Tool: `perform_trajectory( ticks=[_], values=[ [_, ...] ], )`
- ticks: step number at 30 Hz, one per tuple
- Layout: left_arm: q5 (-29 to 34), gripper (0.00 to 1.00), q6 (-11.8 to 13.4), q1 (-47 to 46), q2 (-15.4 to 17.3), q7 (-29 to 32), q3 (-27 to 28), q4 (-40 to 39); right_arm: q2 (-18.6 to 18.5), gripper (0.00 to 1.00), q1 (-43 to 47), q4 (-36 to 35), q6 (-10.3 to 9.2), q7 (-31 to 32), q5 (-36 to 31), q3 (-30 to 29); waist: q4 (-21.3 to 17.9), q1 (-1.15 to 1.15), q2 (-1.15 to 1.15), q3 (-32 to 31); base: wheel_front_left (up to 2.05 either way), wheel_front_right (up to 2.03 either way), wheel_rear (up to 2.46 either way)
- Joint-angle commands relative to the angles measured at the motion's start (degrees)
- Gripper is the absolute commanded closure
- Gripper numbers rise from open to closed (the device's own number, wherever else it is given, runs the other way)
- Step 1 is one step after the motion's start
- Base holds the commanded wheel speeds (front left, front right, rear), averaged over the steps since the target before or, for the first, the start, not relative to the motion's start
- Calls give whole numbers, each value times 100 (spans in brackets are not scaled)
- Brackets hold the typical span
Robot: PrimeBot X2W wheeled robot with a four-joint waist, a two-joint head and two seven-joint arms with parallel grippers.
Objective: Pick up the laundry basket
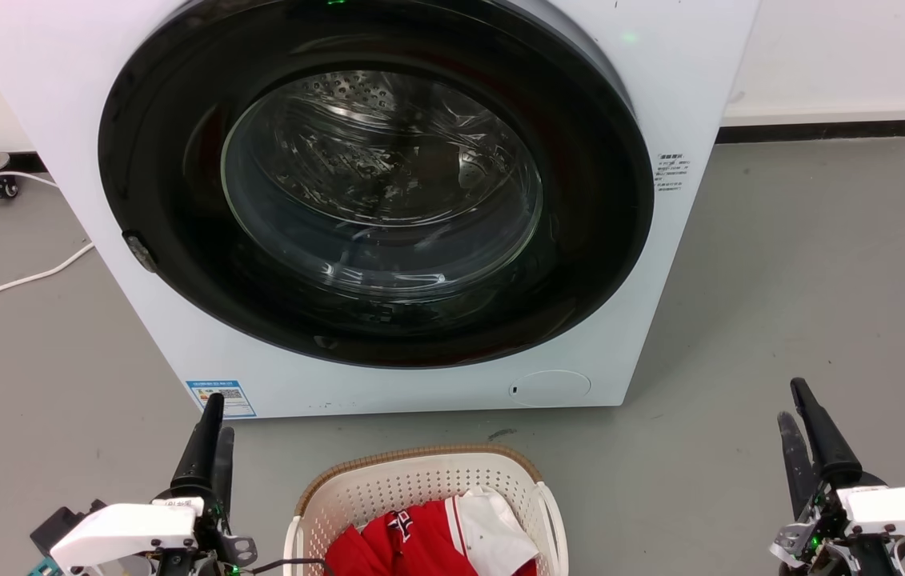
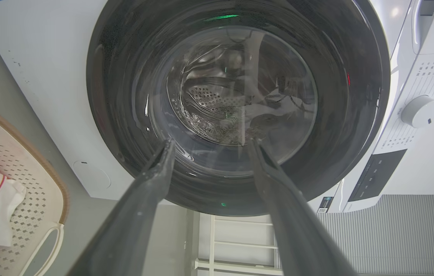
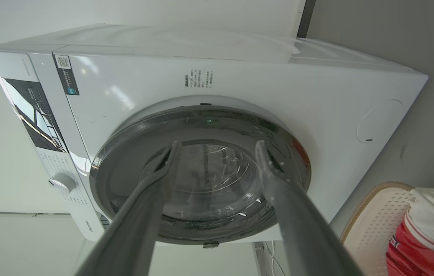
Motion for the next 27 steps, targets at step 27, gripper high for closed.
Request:
perform_trajectory(
  ticks=[27],
  values=[
    [3334,0,412,-92,33,-682,-376,-788,-20,0,31,-1014,0,-671,-3845,410,-4,0,0,50,0,0,0]
  ],
)
